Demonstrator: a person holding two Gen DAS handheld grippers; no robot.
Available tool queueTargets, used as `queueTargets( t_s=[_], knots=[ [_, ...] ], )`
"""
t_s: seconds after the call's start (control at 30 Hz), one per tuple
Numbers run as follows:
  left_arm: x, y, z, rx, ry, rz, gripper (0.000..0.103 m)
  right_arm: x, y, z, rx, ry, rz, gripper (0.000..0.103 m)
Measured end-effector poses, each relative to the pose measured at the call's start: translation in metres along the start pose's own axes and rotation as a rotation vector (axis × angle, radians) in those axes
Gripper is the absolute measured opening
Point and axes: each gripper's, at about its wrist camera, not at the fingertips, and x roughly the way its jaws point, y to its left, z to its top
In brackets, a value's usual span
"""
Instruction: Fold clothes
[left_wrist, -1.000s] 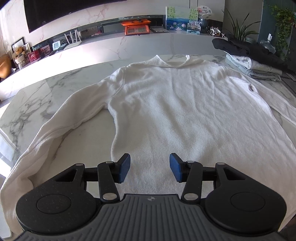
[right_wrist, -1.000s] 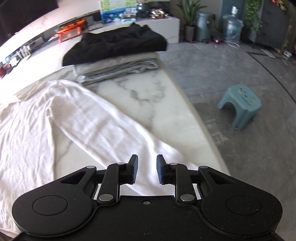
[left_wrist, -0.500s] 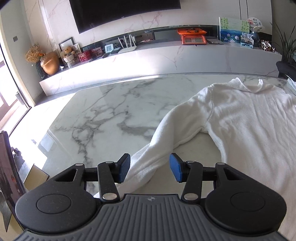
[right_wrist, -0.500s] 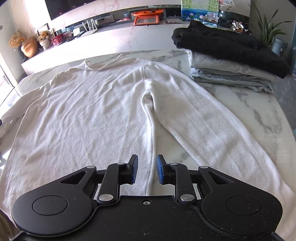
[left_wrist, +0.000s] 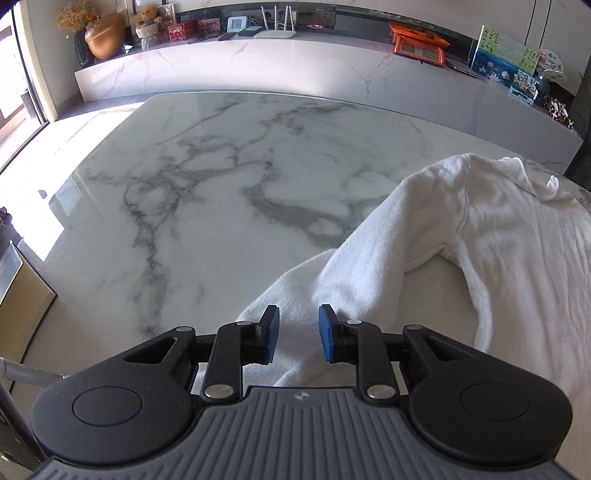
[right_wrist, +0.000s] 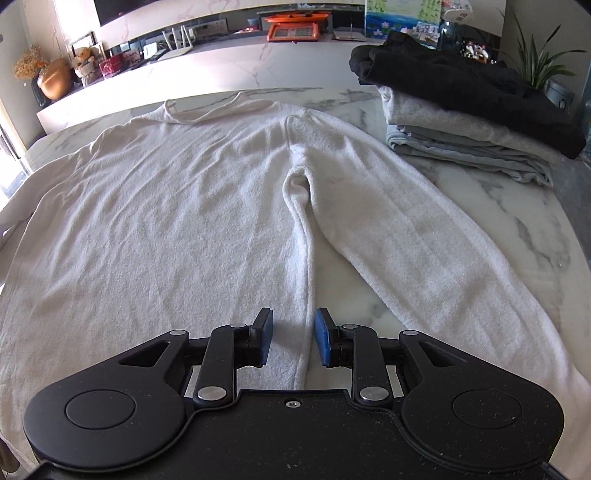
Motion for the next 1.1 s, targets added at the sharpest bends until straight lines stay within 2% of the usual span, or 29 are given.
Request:
queueTargets(
  t_s=[0.13, 0.2, 0.27, 0.33, 0.4, 0.43, 0.53, 0.6, 0.7, 0.77, 0.83, 0.9, 0.97, 1.1],
  knots=[
    [0.004, -0.014, -0.009, 0.098, 0.022, -0.027, 0.022, 0.0, 0.004, 0.0, -0.024, -0.005, -0.008, 0.027],
    [-0.002, -0.011, -0.007, 0.067, 0.003, -0.059, 0.022, 0.0, 0.003, 0.0, -0.021, -0.005, -0.007, 0.028],
    [-0.012, -0.003, -0.001, 0.021, -0.064, -0.072, 0.023, -0.002, 0.001, -0.001, -0.008, -0.008, -0.002, 0.028],
    [-0.018, 0.005, 0.01, -0.007, -0.105, 0.021, 0.023, -0.004, 0.0, 0.0, -0.003, -0.014, -0.001, 0.028],
    [-0.012, 0.014, 0.019, -0.019, -0.08, 0.092, 0.024, -0.003, 0.001, 0.0, -0.006, -0.011, -0.001, 0.028],
    [-0.007, 0.02, 0.023, -0.03, -0.065, 0.086, 0.025, -0.002, 0.001, 0.0, -0.007, -0.008, 0.0, 0.028],
    [0.005, 0.032, 0.026, -0.079, 0.003, -0.037, 0.034, -0.002, 0.004, 0.0, -0.02, -0.009, -0.003, 0.028],
    [0.01, 0.03, 0.024, -0.057, 0.001, -0.028, 0.041, -0.003, 0.004, 0.0, -0.024, -0.011, -0.003, 0.028],
    [0.018, 0.024, 0.02, -0.011, 0.0, 0.021, 0.042, -0.001, 0.005, 0.001, -0.025, -0.005, -0.001, 0.029],
    [0.022, 0.022, 0.018, 0.003, 0.008, 0.02, 0.041, 0.0, 0.005, 0.001, -0.029, -0.004, -0.002, 0.029],
    [0.023, 0.02, 0.015, 0.013, 0.008, -0.002, 0.03, -0.001, 0.006, 0.001, -0.03, -0.006, -0.001, 0.029],
    [0.023, 0.019, 0.018, 0.015, 0.008, -0.002, 0.007, -0.001, 0.005, 0.001, -0.028, -0.007, 0.0, 0.029],
    [0.023, 0.018, 0.021, 0.018, 0.004, 0.009, 0.004, -0.001, 0.006, 0.001, -0.03, -0.009, -0.001, 0.029],
    [0.017, 0.03, 0.04, -0.034, -0.069, 0.097, 0.004, -0.003, 0.01, 0.0, -0.059, -0.017, -0.005, 0.029]
  ],
)
